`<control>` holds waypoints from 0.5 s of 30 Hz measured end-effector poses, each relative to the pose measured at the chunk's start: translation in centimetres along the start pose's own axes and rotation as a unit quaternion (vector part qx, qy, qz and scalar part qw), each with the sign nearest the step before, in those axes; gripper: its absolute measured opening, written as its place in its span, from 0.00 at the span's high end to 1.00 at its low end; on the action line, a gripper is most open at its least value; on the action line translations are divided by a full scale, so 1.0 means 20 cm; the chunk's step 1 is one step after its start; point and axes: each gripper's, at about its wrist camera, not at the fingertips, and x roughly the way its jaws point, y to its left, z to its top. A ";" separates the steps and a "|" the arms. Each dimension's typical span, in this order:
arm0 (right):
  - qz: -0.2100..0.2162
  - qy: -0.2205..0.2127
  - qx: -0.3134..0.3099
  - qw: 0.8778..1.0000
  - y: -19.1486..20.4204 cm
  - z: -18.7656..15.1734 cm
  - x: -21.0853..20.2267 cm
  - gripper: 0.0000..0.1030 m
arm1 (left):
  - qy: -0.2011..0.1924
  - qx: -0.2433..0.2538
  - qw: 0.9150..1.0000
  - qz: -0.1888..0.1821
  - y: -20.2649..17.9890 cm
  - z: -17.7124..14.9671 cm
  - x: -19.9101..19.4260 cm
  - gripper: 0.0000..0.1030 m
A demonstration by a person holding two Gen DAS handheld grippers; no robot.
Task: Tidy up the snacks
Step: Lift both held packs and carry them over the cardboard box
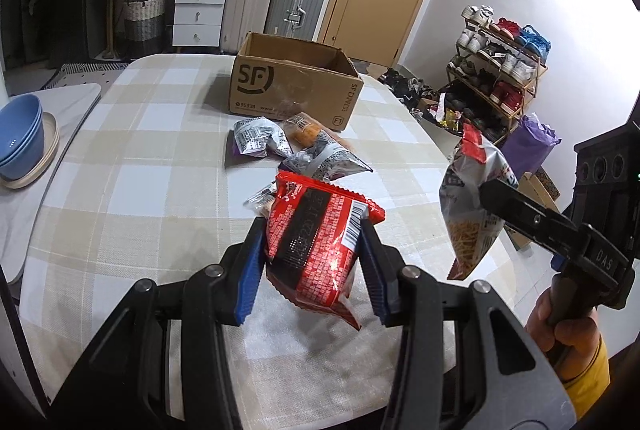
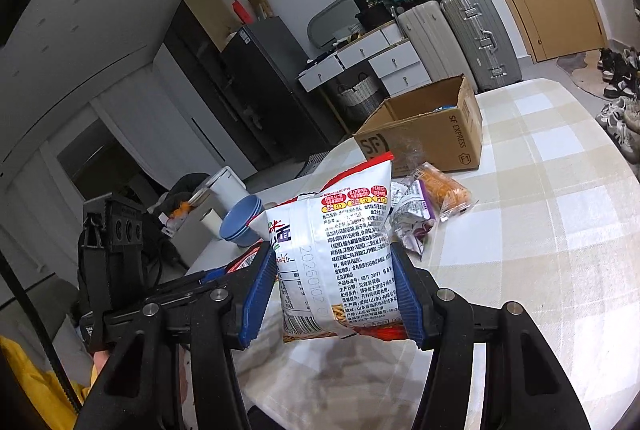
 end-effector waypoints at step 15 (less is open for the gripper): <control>0.005 0.004 -0.008 1.000 0.01 -0.02 0.03 0.45 | 0.006 -0.002 1.000 -0.002 0.01 -0.02 0.01 0.60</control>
